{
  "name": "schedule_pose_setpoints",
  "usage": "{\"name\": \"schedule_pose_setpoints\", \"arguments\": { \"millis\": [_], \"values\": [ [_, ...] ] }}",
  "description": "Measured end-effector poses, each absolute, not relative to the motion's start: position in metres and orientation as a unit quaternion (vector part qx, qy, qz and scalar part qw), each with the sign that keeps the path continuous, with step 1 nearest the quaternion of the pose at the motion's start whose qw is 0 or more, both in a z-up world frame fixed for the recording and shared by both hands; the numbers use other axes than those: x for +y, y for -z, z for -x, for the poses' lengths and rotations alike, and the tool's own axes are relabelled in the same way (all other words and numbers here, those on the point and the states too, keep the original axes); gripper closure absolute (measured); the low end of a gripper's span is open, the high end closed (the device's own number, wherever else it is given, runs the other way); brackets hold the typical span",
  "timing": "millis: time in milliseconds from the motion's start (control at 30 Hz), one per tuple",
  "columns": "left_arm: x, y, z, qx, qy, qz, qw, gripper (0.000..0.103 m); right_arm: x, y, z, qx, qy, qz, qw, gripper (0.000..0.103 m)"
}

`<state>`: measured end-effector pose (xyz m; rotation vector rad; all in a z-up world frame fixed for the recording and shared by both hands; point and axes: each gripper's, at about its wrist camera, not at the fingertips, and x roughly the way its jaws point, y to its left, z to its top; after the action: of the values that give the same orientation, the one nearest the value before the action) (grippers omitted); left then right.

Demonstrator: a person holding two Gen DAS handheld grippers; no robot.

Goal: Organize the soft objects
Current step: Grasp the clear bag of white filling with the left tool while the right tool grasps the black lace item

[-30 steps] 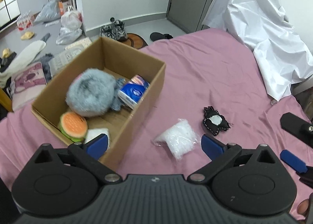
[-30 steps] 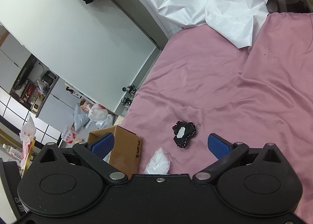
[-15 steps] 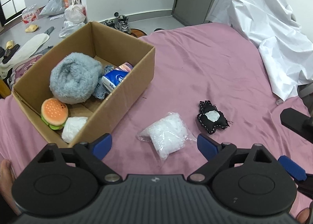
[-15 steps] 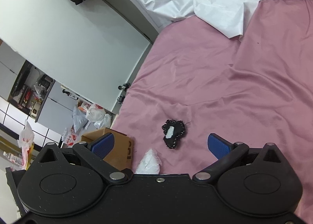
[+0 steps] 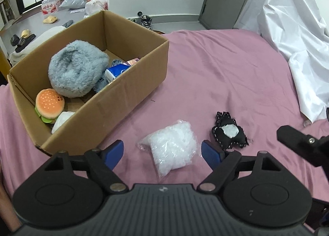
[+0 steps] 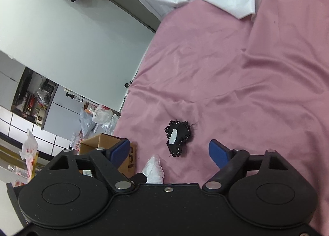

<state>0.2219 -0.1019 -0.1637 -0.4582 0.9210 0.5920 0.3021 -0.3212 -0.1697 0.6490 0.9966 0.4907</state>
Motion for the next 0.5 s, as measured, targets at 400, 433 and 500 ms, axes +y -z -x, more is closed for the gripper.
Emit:
{"name": "schedule_pose_setpoints", "arguments": {
  "millis": [400, 433, 500],
  "values": [
    [-0.097, 0.185, -0.240, 0.442, -0.289, 0.246, 0.813, 0.020, -0.317, 0.195, -0.319, 0.478, -0.232, -0.338, 0.777, 0.031],
    [-0.095, 0.188, -0.241, 0.444, -0.290, 0.251, 0.810, 0.021, -0.316, 0.198, -0.320, 0.481, -0.232, -0.340, 0.774, 0.033],
    [-0.090, 0.193, -0.242, 0.441, -0.287, 0.261, 0.809, 0.030, -0.314, 0.204, -0.322, 0.488, -0.234, -0.344, 0.768, 0.035]
  ]
}}
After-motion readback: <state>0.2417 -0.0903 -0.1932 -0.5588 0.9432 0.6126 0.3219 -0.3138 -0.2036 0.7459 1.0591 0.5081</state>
